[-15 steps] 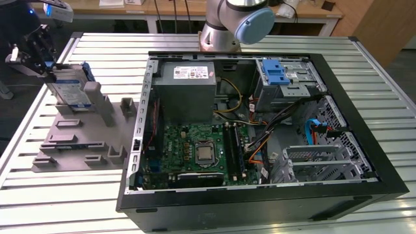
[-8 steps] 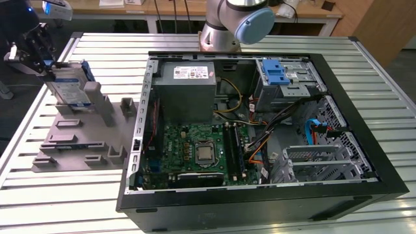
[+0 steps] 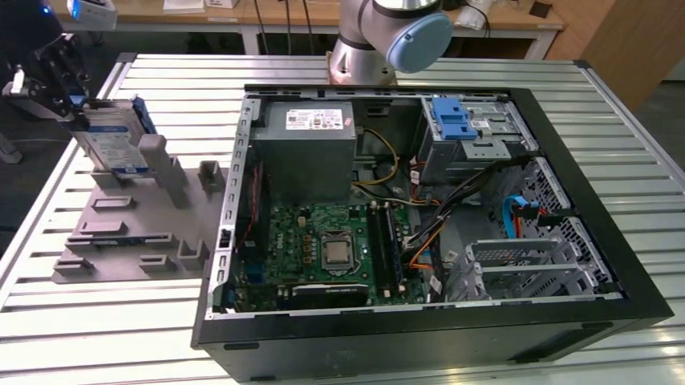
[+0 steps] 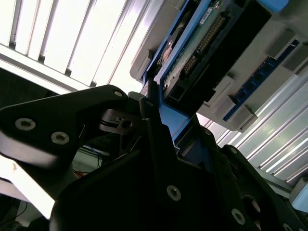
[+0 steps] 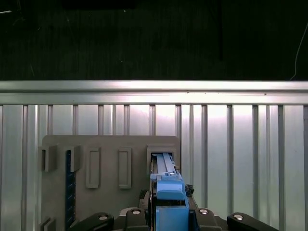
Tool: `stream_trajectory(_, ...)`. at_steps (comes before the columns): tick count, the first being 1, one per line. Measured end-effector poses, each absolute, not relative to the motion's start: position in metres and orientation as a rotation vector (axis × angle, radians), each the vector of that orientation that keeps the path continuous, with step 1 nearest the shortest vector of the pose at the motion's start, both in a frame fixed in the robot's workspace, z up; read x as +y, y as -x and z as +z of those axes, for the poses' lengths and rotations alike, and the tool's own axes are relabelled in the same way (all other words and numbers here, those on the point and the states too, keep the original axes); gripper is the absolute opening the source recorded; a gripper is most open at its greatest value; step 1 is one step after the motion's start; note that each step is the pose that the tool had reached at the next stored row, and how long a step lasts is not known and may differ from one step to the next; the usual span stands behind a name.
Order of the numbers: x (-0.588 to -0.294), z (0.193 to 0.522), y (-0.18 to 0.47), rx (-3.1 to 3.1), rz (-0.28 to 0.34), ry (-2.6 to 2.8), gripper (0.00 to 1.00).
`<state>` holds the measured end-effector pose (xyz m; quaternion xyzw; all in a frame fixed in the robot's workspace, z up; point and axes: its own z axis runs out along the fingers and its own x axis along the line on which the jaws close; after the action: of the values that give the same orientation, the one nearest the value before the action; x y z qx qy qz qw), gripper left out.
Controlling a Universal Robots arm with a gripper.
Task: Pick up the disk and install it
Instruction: 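Pick up the disk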
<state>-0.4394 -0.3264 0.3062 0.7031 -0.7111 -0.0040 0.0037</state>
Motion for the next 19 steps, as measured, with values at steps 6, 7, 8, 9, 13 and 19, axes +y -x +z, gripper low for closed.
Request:
stream_trajectory(6,-0.3264,0.3074,0.4393,-2.228,-0.013,-2.203,0.36)
stream_trajectory(7,-0.3264,0.3078,0.4393,-2.228,-0.013,-2.203,0.36)
stream_trajectory(8,-0.3264,0.3080,0.4394,-2.228,-0.013,-2.203,0.36)
stream_trajectory(9,-0.3264,0.3083,0.4393,-2.228,-0.013,-2.203,0.36)
stream_trajectory(13,-0.3264,0.3101,0.4394,-2.228,-0.013,-2.203,0.36)
stream_trajectory(19,-0.3264,0.3118,0.4393,-2.229,-0.013,-2.204,0.36)
